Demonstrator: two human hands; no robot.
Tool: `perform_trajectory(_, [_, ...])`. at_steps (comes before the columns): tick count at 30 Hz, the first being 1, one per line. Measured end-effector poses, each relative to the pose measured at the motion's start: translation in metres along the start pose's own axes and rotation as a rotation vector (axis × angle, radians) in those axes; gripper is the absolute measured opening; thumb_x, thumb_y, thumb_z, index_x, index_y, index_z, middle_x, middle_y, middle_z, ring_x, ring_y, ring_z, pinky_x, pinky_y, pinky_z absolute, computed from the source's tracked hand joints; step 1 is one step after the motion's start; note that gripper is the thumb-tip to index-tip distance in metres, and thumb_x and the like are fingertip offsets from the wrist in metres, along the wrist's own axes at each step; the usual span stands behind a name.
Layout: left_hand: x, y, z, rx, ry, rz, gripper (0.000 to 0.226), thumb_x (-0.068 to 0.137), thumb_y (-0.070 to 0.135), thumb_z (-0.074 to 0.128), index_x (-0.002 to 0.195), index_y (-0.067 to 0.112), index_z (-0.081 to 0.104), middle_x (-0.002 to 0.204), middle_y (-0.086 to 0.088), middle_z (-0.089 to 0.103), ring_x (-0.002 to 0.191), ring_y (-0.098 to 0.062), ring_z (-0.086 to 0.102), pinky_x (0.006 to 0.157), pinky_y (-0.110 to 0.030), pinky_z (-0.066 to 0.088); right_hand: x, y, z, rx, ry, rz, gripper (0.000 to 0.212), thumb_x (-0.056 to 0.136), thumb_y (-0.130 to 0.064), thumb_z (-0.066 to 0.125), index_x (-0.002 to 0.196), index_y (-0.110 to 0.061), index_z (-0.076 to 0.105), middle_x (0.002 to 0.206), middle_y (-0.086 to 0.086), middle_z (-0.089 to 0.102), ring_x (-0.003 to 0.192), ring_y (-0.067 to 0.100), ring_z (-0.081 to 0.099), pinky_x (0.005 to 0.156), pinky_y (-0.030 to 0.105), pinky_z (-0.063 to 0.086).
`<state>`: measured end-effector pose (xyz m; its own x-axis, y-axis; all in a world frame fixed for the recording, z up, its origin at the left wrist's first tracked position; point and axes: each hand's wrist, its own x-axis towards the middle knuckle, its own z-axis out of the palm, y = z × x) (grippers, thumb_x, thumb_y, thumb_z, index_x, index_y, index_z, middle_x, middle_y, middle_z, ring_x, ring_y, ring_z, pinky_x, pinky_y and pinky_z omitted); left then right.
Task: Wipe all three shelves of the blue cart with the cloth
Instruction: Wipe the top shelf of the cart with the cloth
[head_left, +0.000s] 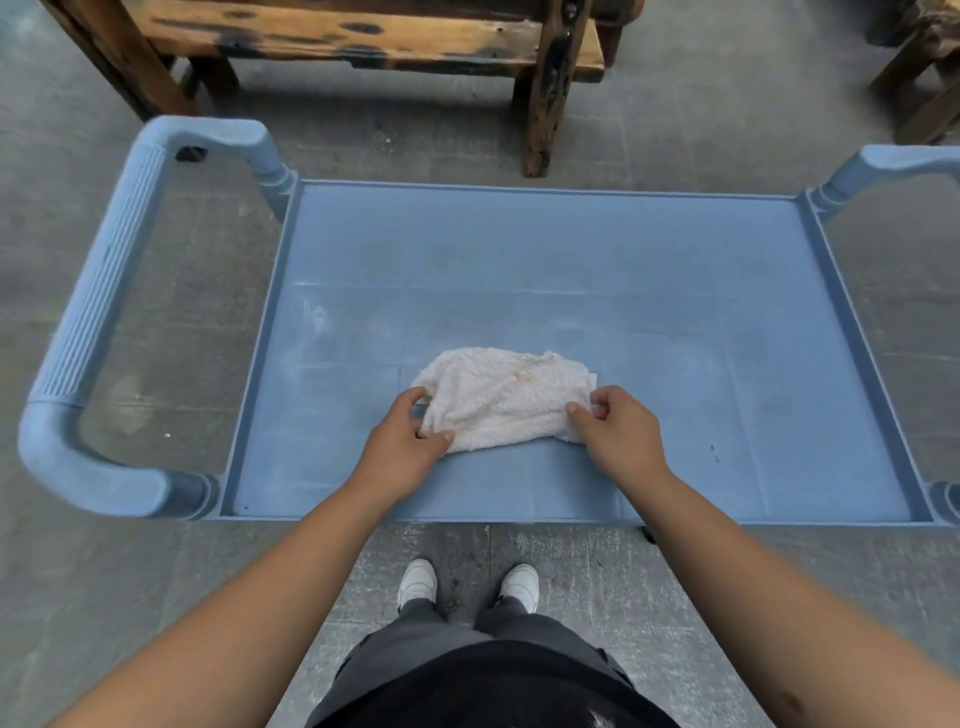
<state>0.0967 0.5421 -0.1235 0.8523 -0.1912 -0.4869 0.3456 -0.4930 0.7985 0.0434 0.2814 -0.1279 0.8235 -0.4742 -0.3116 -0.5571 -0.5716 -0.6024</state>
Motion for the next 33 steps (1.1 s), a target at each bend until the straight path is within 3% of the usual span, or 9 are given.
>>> perform_trajectory(6, [-0.002, 0.001, -0.002, -0.039, 0.061, 0.080, 0.055, 0.085, 0.011, 0.072, 0.129, 0.035, 0.050, 0.106, -0.001, 0.068, 0.093, -0.020, 0.065, 0.087, -0.036, 0.052, -0.004, -0.002, -0.001, 0.260, 0.058, 0.103, 0.018, 0.091, -0.030, 0.062, 0.076, -0.023, 0.055, 0.070, -0.009, 0.056, 0.069, 0.015, 0.052, 0.058, 0.027, 0.035])
perform_trajectory(9, [-0.004, 0.000, -0.005, -0.023, 0.100, 0.167, 0.049, 0.084, 0.010, 0.073, 0.122, 0.036, 0.057, 0.106, 0.008, 0.065, 0.090, -0.008, 0.063, 0.085, -0.017, 0.048, -0.020, 0.008, -0.010, 0.336, 0.113, 0.086, 0.021, 0.090, -0.030, 0.062, 0.074, -0.022, 0.052, 0.067, -0.008, 0.056, 0.062, 0.012, 0.049, 0.058, 0.025, 0.036])
perform_trajectory(12, [-0.005, -0.004, -0.003, 0.252, 0.093, 0.231, 0.039, 0.084, 0.013, 0.073, 0.121, 0.025, 0.064, 0.114, 0.009, 0.064, 0.099, -0.007, 0.059, 0.079, -0.004, 0.035, -0.035, 0.026, -0.016, 0.123, 0.056, 0.037, 0.019, 0.087, -0.024, 0.067, 0.074, -0.021, 0.054, 0.067, -0.009, 0.059, 0.065, 0.010, 0.054, 0.055, 0.013, 0.033])
perform_trajectory(16, [-0.005, 0.000, 0.000, 0.513, 0.047, 0.205, 0.050, 0.083, 0.023, 0.072, 0.131, 0.019, 0.057, 0.125, -0.005, 0.055, 0.117, -0.026, 0.051, 0.094, -0.021, 0.034, -0.035, 0.023, -0.019, -0.001, -0.025, -0.038, 0.016, 0.084, -0.016, 0.069, 0.095, -0.015, 0.058, 0.084, -0.005, 0.060, 0.084, 0.021, 0.059, 0.065, 0.020, 0.032])
perform_trajectory(19, [-0.010, 0.013, 0.002, 0.681, 0.177, 0.414, 0.061, 0.078, 0.045, 0.065, 0.134, 0.021, 0.054, 0.128, -0.001, 0.050, 0.121, -0.025, 0.041, 0.097, -0.041, 0.037, -0.030, 0.007, -0.020, -0.282, 0.049, -0.427, 0.041, 0.078, -0.023, 0.075, 0.115, -0.012, 0.061, 0.114, 0.006, 0.060, 0.105, 0.027, 0.056, 0.086, 0.035, 0.043])
perform_trajectory(22, [-0.001, 0.030, 0.012, 0.859, 0.071, 0.595, 0.063, 0.085, 0.051, 0.055, 0.138, 0.019, 0.050, 0.142, 0.001, 0.048, 0.132, -0.022, 0.039, 0.100, -0.041, 0.030, -0.017, -0.010, -0.017, -0.586, -0.063, -0.680, 0.059, 0.076, -0.040, 0.074, 0.127, -0.019, 0.056, 0.139, 0.005, 0.051, 0.128, 0.028, 0.047, 0.098, 0.043, 0.037])
perform_trajectory(25, [0.019, 0.038, 0.021, 1.042, -0.100, 0.485, 0.069, 0.091, 0.054, 0.053, 0.148, 0.021, 0.034, 0.157, 0.001, 0.030, 0.142, -0.019, 0.026, 0.109, -0.040, 0.023, 0.003, -0.012, -0.012, -0.683, -0.276, -0.608, 0.079, 0.082, -0.055, 0.063, 0.148, -0.024, 0.031, 0.159, -0.002, 0.024, 0.145, 0.018, 0.022, 0.112, 0.039, 0.019])
perform_trajectory(27, [0.029, 0.038, 0.022, 1.127, -0.164, 0.430, 0.075, 0.088, 0.054, 0.057, 0.149, 0.021, 0.029, 0.159, 0.000, 0.022, 0.144, -0.019, 0.022, 0.110, -0.041, 0.022, 0.014, -0.009, -0.013, -0.676, -0.333, -0.536, 0.091, 0.080, -0.061, 0.063, 0.152, -0.024, 0.021, 0.162, -0.004, 0.017, 0.146, 0.016, 0.017, 0.114, 0.039, 0.016])
perform_trajectory(33, [0.038, 0.037, 0.022, 1.103, -0.156, 0.400, 0.092, 0.075, 0.053, 0.071, 0.146, 0.015, 0.027, 0.155, -0.004, 0.023, 0.139, -0.025, 0.027, 0.107, -0.042, 0.029, 0.029, -0.007, -0.013, -0.705, -0.280, -0.521, 0.100, 0.066, -0.071, 0.067, 0.147, -0.023, 0.030, 0.148, -0.001, 0.036, 0.130, 0.024, 0.034, 0.106, 0.042, 0.027])
